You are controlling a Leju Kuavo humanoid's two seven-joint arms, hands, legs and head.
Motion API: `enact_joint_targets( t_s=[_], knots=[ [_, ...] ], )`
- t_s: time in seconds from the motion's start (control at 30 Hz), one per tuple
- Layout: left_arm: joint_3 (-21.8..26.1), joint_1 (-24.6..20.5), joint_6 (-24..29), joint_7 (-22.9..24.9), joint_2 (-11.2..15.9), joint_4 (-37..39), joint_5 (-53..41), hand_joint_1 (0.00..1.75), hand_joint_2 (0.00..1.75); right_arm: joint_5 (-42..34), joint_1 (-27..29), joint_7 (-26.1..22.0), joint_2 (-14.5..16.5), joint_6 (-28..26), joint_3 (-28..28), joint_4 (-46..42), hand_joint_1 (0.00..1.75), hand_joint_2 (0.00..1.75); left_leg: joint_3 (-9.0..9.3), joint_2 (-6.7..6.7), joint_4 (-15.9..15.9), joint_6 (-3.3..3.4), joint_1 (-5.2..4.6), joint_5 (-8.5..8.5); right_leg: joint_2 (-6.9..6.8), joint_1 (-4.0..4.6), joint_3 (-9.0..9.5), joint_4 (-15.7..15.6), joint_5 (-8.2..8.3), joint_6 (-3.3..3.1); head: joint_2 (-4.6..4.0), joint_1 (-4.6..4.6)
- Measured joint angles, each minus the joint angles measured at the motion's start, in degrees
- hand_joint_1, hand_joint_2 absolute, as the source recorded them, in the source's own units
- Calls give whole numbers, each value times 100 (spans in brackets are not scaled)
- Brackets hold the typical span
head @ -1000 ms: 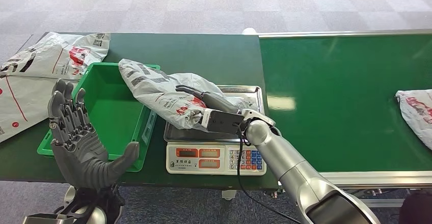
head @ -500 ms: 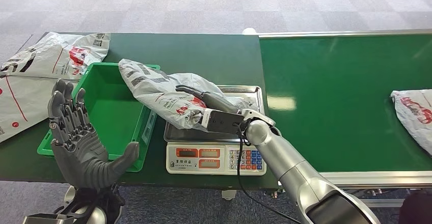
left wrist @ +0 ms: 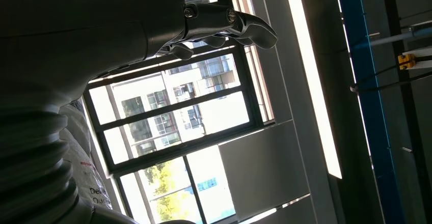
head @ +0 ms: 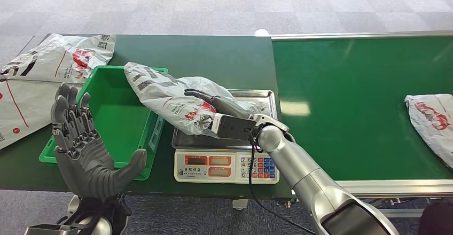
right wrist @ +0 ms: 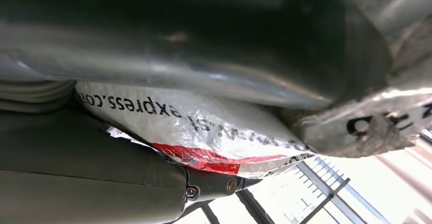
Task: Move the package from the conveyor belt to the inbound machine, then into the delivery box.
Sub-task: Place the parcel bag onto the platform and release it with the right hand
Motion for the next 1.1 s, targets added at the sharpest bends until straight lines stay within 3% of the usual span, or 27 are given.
enact_joint_targets(
  t_s=[1.1],
  knots=[
    [-1,0,0,0,0,0,0,0,175,0,0,0,0,1,-2,0,0,0,0,0,0,0,0,0,0,0,0,0,0,0,0,0]
  ],
)
